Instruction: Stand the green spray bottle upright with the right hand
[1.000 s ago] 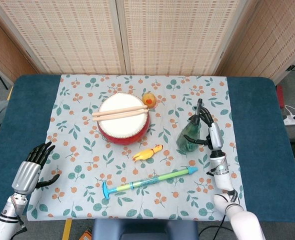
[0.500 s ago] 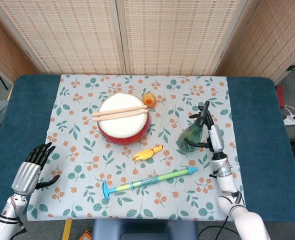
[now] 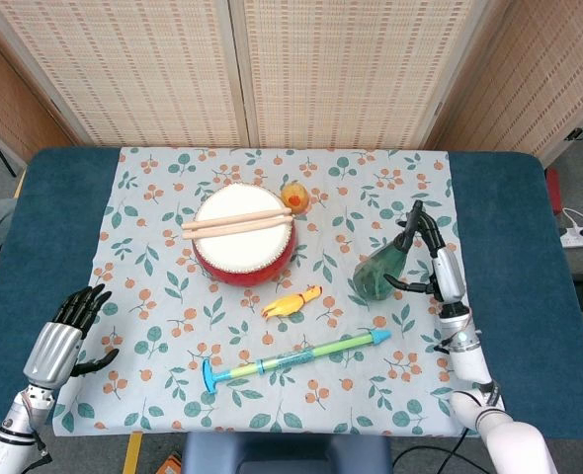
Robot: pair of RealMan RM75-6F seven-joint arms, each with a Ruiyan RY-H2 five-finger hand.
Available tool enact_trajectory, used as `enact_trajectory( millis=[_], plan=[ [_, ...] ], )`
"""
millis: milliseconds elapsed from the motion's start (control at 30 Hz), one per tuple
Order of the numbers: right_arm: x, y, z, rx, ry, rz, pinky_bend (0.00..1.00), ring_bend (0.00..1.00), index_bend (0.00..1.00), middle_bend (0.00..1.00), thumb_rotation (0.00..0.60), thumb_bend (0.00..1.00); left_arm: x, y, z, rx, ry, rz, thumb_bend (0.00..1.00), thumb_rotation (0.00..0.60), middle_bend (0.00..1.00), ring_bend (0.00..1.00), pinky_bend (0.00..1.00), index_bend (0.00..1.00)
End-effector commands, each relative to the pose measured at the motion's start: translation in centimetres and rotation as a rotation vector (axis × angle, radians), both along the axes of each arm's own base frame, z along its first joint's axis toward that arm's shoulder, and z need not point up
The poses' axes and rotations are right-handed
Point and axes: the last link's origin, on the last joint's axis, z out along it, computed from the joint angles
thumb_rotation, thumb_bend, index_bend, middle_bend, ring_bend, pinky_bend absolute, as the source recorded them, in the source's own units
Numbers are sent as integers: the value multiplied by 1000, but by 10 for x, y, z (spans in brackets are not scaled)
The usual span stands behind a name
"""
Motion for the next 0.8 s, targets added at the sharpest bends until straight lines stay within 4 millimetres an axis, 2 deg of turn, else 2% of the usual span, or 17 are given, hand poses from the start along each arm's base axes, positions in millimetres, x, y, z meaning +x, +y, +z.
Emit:
enact_trajectory(
  millis=[33,200,367,500,600,700,800],
  plan=[
    [-11,5,4,19,58,-19,96,0,0,191,600,0,2,-1,-1,-6,4,-6,192,600,0,0,98,0],
    [-29,16,18,34,122,-33,90,0,0,190,600,0,5,-4,-1,-5,6,-18,190,600,0,0,97,0],
    [-34,21,25,38,145,-35,67,0,0,179,600,0,7,-5,0,3,5,-29,190,600,0,0,97,0],
    [-23,22,20,50,137,-6,58,0,0,166,600,0,10,-6,2,19,1,-50,188,600,0,0,98,0],
    [-23,24,23,52,172,2,50,0,0,158,600,0,8,-4,2,15,3,-42,189,600,0,0,98,0],
    [-30,26,35,52,269,4,40,0,0,147,600,0,7,-3,2,9,4,-36,185,600,0,0,98,0],
    [-41,33,56,57,401,-2,21,0,0,123,600,0,5,-3,3,9,6,-32,184,600,0,0,98,0]
  ],
)
